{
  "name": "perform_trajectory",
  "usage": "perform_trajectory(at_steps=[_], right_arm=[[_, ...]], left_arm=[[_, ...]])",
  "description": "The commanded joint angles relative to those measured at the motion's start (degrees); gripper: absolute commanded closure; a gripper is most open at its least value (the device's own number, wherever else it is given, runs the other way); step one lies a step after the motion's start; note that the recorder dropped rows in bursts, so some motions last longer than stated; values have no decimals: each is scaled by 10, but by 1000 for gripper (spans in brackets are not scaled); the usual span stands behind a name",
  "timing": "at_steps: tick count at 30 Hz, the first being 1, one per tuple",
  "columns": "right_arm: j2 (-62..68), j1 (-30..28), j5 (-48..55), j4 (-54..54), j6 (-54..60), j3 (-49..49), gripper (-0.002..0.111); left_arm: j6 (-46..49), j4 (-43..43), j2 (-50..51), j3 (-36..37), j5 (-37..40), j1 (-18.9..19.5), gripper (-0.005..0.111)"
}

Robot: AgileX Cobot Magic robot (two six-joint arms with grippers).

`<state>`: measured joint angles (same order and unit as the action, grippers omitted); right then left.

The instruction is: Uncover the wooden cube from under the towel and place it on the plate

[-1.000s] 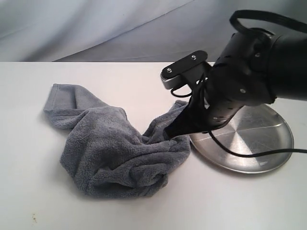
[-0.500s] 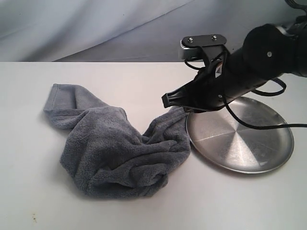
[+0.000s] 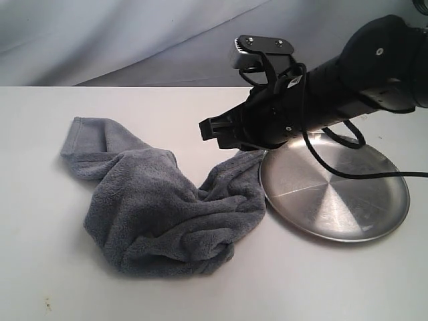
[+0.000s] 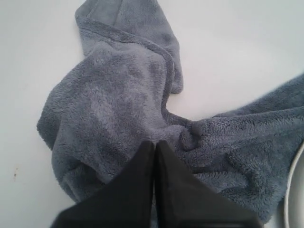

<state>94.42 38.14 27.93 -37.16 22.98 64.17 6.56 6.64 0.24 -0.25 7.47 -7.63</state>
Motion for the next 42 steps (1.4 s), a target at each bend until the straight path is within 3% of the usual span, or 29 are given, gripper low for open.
perform_trajectory(at_steps=[1,9,16,24,27,36,42], right_arm=[[-6,-4,13,-14,24,-3,108],[-5,-4,75,-8,39,5,108],[53,10,223,-10,40,114,108],[124,65,226,78,-23,196,107],[144,85,226,134,-59,223,98],[186,92,216,163,-114,253,50],[207,92,194,159,-114,253,43]], left_arm=[[-1,1,-2,3,0,-3,107],[-1,1,-2,3,0,-3,107],[-1,1,-2,3,0,-3,107],[-1,1,-2,3,0,-3,107],[-1,1,-2,3,0,-3,107],[-1,1,-2,3,0,-3,107],[-1,1,-2,3,0,-3,107]])
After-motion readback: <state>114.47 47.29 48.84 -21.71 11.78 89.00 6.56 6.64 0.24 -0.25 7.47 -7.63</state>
